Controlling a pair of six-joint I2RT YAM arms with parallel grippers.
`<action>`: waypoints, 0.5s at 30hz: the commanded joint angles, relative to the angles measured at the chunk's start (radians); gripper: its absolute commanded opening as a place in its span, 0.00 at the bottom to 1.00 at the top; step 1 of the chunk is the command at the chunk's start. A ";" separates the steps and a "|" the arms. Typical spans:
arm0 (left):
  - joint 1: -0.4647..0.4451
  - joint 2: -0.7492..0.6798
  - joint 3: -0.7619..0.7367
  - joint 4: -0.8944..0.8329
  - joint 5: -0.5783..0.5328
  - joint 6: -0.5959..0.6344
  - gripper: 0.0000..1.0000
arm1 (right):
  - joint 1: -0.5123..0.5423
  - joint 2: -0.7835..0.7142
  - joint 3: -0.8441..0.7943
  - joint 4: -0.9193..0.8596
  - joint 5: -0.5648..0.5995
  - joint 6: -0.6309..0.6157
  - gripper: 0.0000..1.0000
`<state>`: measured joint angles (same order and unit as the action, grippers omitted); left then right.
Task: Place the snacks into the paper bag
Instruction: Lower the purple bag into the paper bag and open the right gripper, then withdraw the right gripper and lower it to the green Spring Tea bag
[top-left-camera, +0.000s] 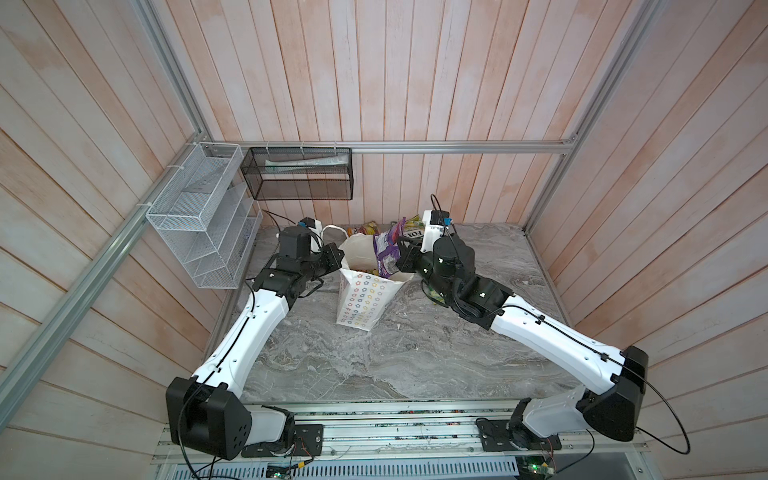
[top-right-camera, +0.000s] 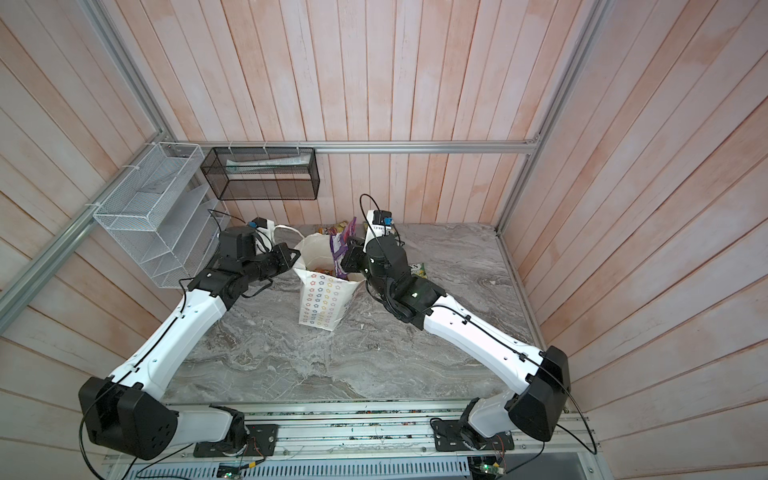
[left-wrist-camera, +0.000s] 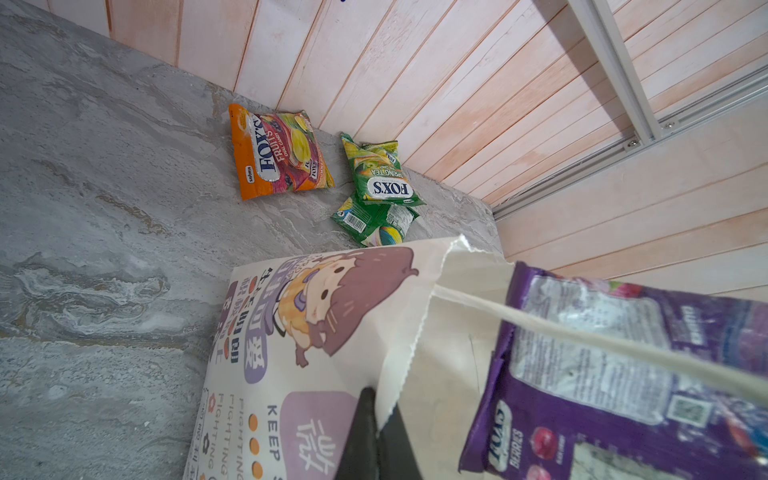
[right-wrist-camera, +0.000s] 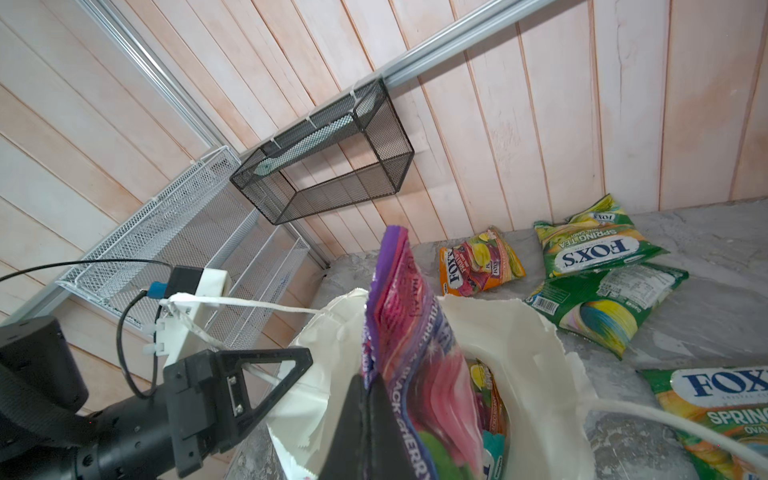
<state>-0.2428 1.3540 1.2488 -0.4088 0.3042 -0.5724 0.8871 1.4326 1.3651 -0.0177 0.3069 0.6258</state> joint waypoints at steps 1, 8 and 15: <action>0.003 -0.017 -0.003 0.090 0.028 -0.009 0.00 | 0.004 0.024 0.004 0.074 -0.049 0.052 0.00; 0.003 -0.023 -0.005 0.095 0.030 -0.007 0.00 | 0.006 0.122 0.071 0.059 -0.107 0.075 0.00; 0.002 -0.030 -0.006 0.095 0.021 -0.005 0.00 | 0.006 0.200 0.140 0.037 -0.137 0.072 0.06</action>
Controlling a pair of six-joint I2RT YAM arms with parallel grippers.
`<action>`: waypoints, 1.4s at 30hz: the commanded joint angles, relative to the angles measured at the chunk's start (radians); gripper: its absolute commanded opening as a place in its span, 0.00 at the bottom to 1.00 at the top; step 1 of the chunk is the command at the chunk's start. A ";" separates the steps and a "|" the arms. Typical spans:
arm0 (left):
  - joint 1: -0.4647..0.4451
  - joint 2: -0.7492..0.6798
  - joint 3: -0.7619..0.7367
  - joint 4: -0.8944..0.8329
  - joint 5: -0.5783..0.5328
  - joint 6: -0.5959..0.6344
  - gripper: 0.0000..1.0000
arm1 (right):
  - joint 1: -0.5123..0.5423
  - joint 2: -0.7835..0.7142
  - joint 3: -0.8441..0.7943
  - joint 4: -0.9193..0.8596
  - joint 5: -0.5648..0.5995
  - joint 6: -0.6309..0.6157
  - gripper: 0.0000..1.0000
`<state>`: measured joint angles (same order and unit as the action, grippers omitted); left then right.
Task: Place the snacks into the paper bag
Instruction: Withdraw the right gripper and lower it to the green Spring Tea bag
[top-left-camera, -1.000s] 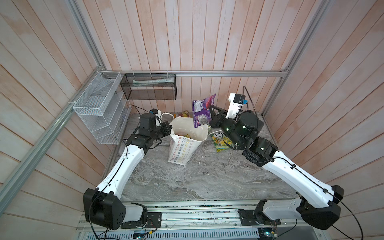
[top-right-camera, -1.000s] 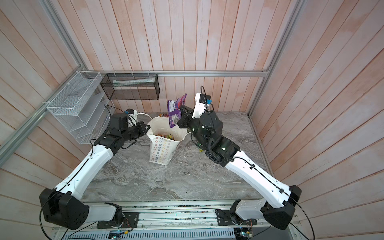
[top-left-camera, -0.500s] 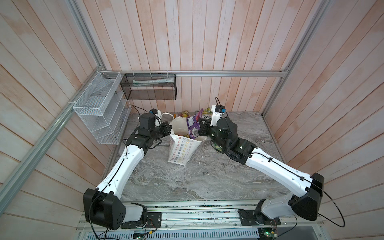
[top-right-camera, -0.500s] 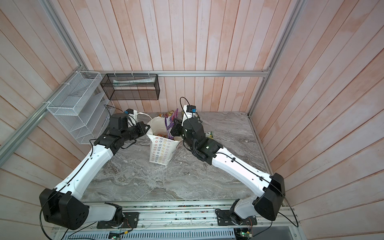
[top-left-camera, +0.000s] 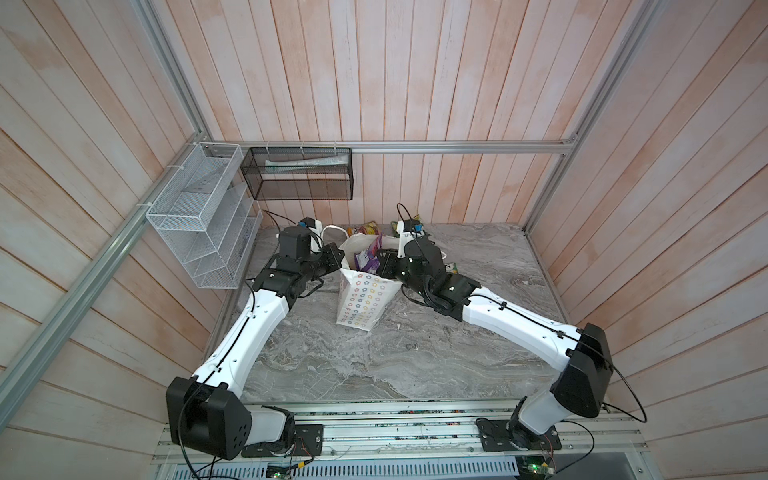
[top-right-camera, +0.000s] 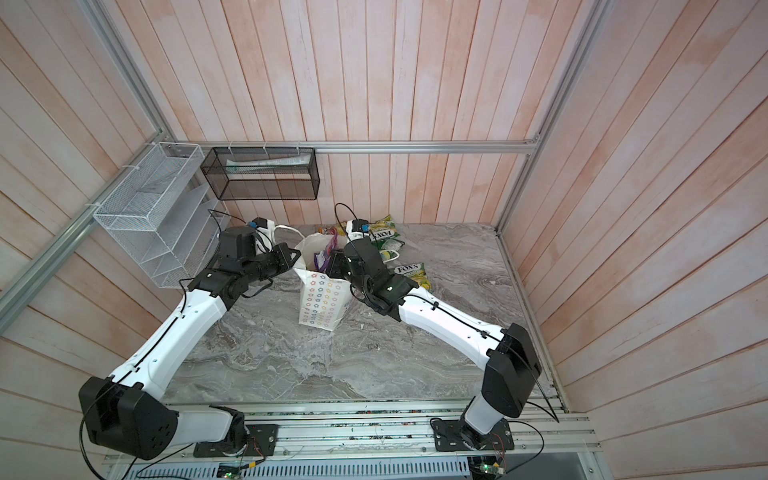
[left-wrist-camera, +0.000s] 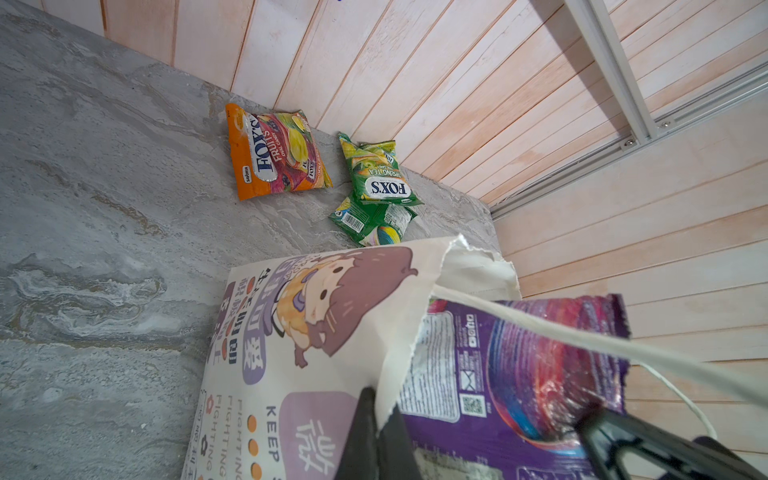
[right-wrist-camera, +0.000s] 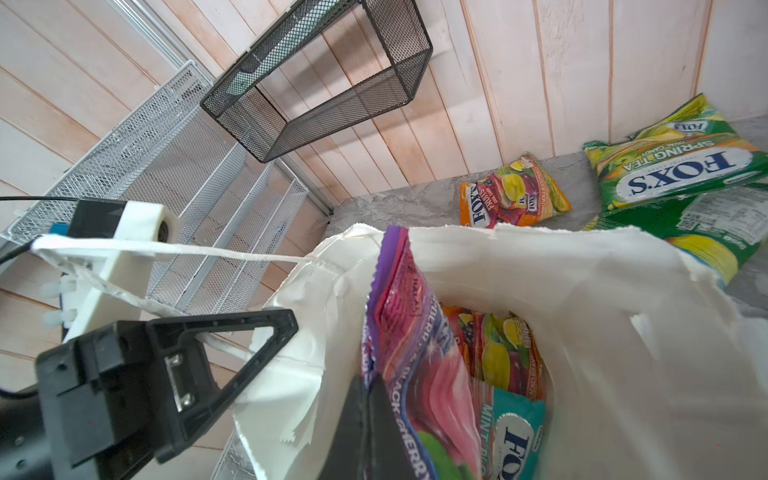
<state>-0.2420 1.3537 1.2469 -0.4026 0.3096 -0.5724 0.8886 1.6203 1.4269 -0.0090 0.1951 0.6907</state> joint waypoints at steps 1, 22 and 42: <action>0.002 -0.028 -0.002 0.083 0.008 -0.005 0.00 | 0.005 0.020 0.093 0.011 -0.021 0.003 0.13; 0.009 -0.022 0.029 -0.040 -0.195 -0.020 0.01 | -0.373 -0.533 -0.256 -0.208 0.030 -0.043 0.82; 0.013 -0.018 0.023 -0.021 -0.175 -0.015 0.01 | -0.766 -0.314 -0.733 0.123 -0.301 0.038 0.82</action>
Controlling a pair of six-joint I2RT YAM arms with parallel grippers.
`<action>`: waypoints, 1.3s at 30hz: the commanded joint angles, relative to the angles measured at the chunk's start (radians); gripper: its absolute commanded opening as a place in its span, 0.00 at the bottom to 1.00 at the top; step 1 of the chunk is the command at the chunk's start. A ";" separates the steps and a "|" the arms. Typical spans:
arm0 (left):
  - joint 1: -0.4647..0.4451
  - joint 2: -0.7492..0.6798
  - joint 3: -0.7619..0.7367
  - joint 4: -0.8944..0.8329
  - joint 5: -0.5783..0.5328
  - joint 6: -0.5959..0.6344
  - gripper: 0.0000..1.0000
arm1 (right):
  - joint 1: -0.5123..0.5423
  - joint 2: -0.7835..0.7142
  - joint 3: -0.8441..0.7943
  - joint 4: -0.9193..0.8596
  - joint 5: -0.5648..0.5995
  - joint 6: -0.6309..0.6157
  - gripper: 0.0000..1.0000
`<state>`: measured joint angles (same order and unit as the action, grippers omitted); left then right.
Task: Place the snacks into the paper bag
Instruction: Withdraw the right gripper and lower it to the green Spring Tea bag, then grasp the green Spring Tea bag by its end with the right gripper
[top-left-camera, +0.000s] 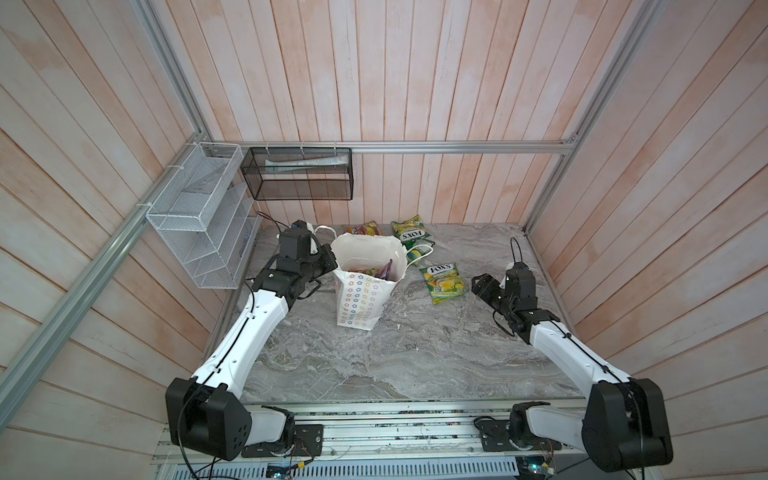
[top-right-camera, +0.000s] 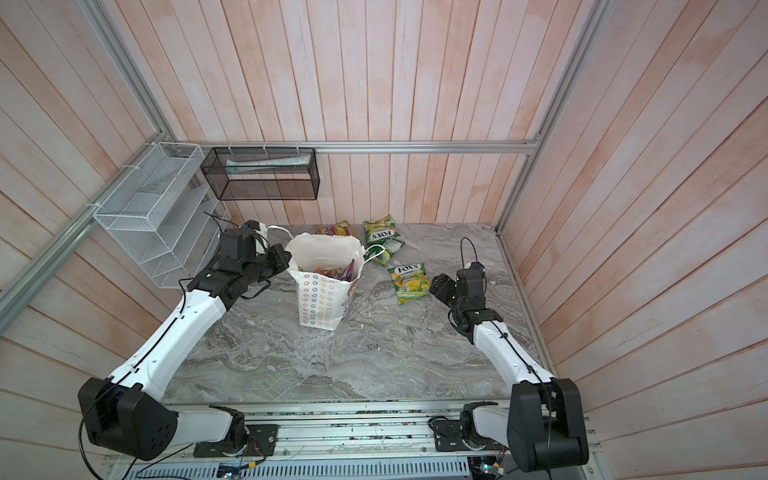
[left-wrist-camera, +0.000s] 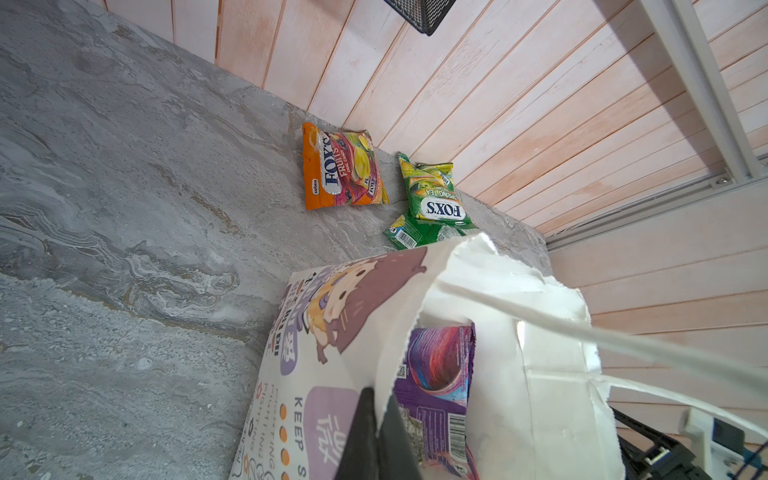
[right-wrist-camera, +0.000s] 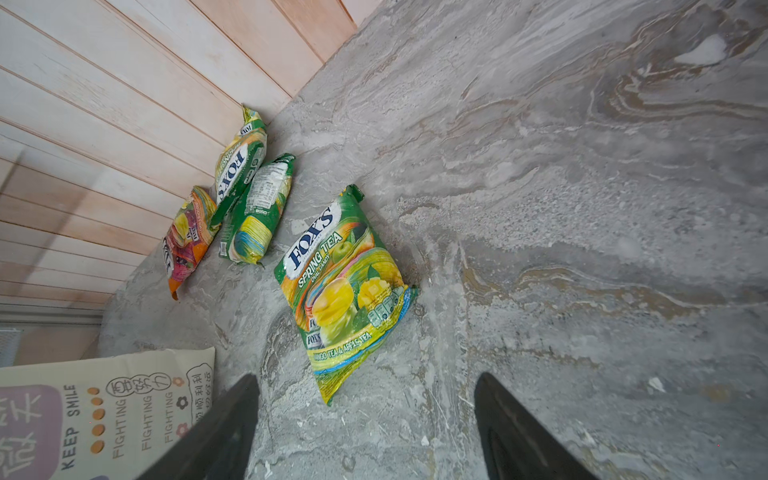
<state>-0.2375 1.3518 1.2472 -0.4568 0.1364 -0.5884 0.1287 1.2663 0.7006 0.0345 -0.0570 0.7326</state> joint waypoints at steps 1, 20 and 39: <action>0.008 -0.013 0.023 0.034 0.001 0.001 0.01 | -0.008 0.059 -0.006 0.093 -0.060 -0.006 0.82; 0.016 -0.017 0.017 0.046 0.037 -0.007 0.01 | -0.015 0.501 0.212 0.097 -0.204 -0.087 0.63; 0.035 -0.016 0.009 0.063 0.073 -0.021 0.01 | -0.019 0.628 0.209 0.156 -0.239 -0.055 0.16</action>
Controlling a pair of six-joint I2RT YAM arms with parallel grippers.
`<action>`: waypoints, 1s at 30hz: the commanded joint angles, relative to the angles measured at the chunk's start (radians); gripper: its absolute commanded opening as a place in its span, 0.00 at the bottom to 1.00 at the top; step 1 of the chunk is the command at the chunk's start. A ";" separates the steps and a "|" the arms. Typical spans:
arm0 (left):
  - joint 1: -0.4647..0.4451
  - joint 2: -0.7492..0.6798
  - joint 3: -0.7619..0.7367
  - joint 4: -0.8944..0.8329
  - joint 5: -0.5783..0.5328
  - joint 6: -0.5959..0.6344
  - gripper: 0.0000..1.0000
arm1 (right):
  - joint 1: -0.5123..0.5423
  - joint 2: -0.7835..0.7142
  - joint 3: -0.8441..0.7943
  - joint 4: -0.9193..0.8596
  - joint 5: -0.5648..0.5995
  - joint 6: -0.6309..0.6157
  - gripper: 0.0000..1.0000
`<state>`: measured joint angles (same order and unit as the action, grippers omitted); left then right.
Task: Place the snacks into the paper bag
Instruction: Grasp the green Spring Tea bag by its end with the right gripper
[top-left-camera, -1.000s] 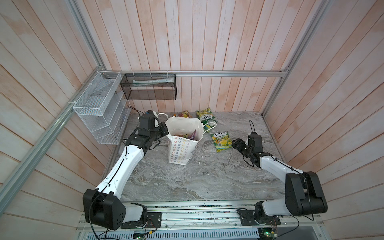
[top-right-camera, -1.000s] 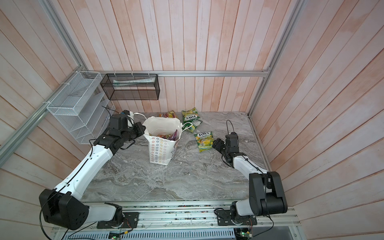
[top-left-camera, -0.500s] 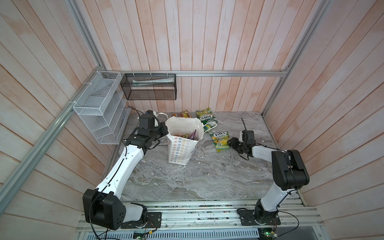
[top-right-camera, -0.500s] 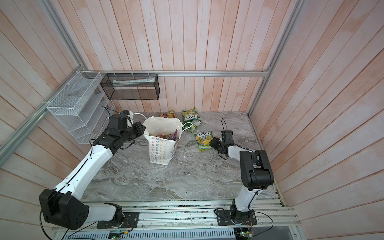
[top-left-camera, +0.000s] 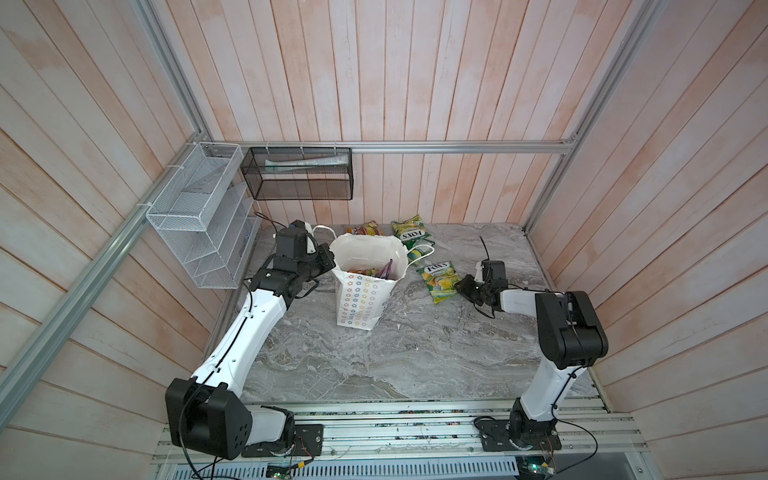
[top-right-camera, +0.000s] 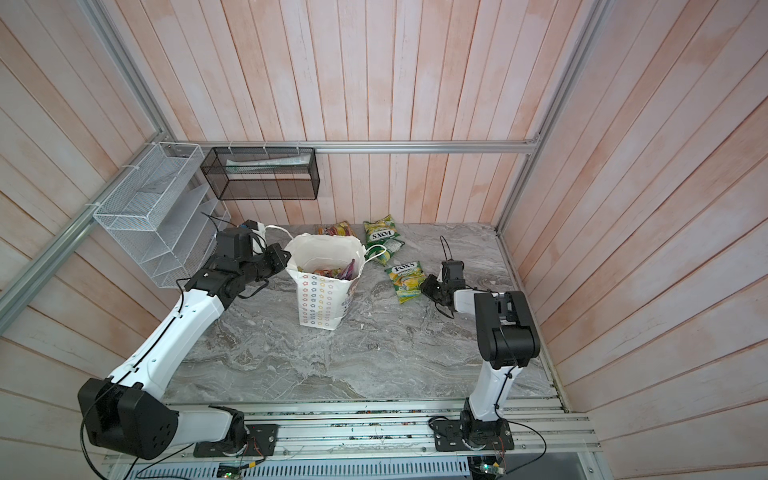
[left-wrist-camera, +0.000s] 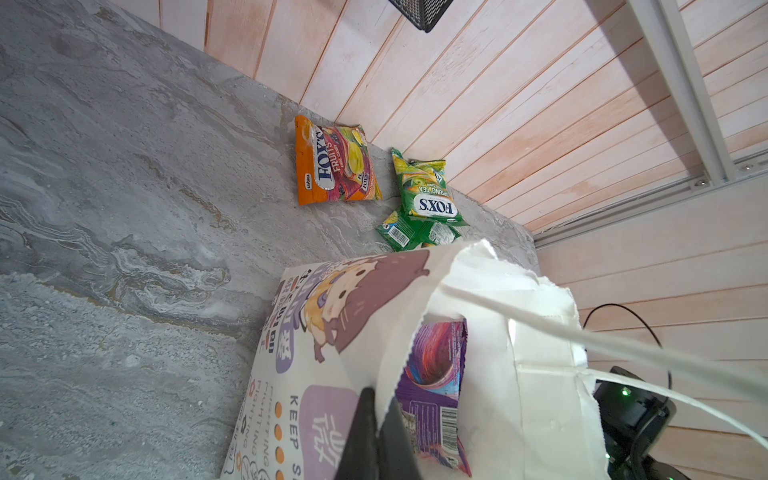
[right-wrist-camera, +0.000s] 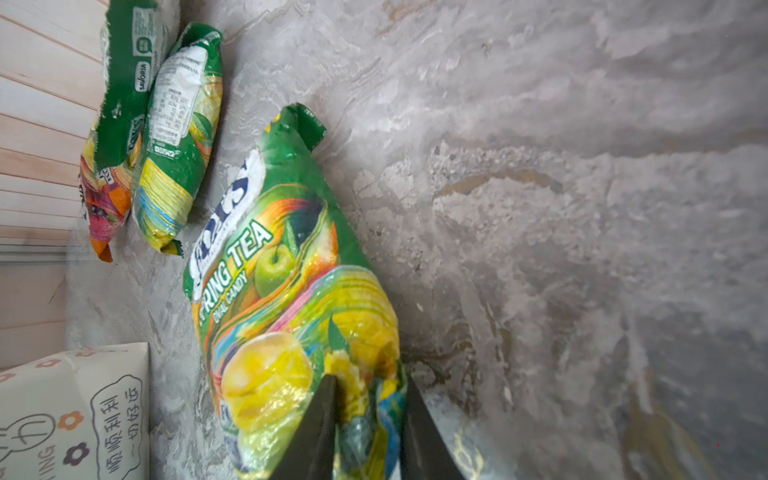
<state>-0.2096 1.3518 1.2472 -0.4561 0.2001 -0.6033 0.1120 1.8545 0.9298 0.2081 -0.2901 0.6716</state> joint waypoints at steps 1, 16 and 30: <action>0.007 -0.016 0.009 0.062 0.006 -0.006 0.01 | -0.001 0.033 -0.024 -0.013 -0.009 0.009 0.13; 0.019 -0.006 -0.002 0.083 0.056 -0.024 0.01 | 0.017 -0.352 -0.146 -0.002 0.010 0.085 0.00; 0.023 -0.005 -0.006 0.090 0.089 -0.038 0.01 | 0.107 -0.802 -0.169 -0.144 0.155 0.128 0.00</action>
<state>-0.1944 1.3525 1.2469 -0.4480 0.2615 -0.6289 0.1967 1.1053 0.7616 0.0898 -0.1909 0.7853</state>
